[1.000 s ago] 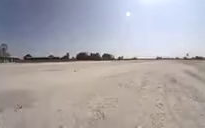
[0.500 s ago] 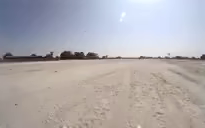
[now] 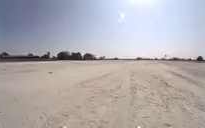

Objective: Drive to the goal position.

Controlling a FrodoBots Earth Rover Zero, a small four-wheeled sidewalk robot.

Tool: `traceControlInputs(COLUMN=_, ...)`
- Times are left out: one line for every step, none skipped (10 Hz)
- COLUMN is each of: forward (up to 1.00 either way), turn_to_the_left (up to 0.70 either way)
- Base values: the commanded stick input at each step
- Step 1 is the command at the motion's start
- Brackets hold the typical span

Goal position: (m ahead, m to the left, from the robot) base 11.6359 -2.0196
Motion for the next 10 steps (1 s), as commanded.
traceControlInputs(forward=0.7, turn_to_the_left=-0.2)
traceControlInputs(forward=0.7, turn_to_the_left=-0.28)
traceControlInputs(forward=0.7, turn_to_the_left=-0.35)
traceControlInputs(forward=0.7, turn_to_the_left=-0.35)
traceControlInputs(forward=0.7, turn_to_the_left=0.0)
traceControlInputs(forward=0.7, turn_to_the_left=0.0)
traceControlInputs(forward=0.7, turn_to_the_left=0.0)
traceControlInputs(forward=0.7, turn_to_the_left=0.0)
traceControlInputs(forward=0.7, turn_to_the_left=0.0)
traceControlInputs(forward=0.7, turn_to_the_left=0.0)
